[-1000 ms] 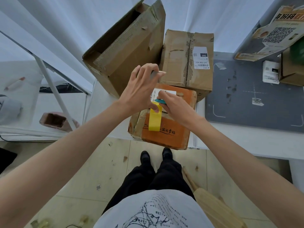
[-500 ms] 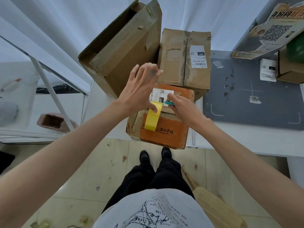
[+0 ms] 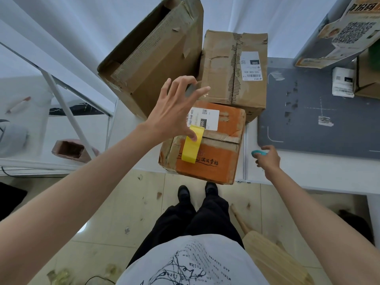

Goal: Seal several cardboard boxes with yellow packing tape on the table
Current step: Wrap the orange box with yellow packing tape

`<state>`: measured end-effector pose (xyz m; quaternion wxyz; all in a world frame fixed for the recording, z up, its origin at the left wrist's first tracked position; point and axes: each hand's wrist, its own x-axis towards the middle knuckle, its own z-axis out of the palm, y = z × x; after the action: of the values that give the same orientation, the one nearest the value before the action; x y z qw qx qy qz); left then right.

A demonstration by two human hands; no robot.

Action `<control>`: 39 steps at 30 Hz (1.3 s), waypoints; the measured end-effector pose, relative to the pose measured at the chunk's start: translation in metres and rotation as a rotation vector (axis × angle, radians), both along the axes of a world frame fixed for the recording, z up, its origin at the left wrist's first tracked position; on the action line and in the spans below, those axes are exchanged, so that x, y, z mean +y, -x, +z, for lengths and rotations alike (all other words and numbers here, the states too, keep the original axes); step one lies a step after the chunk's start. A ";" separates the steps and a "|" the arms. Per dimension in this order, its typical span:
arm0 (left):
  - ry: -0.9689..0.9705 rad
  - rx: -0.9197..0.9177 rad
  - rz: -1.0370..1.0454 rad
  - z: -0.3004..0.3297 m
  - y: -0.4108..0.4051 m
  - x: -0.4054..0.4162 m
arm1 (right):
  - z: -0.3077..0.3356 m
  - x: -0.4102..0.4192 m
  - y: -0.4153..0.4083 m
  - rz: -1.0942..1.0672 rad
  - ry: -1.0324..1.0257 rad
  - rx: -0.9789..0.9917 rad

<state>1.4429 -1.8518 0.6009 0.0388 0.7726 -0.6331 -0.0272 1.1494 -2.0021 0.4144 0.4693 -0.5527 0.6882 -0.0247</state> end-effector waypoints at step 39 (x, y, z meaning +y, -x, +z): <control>0.371 0.567 0.379 0.010 -0.007 -0.030 | 0.109 0.105 -0.142 -0.027 -0.438 -0.924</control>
<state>1.4504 -1.8815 0.6106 0.3555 0.8175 -0.4377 -0.1171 1.2914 -1.8972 0.5236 0.8291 -0.3639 0.4049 -0.1275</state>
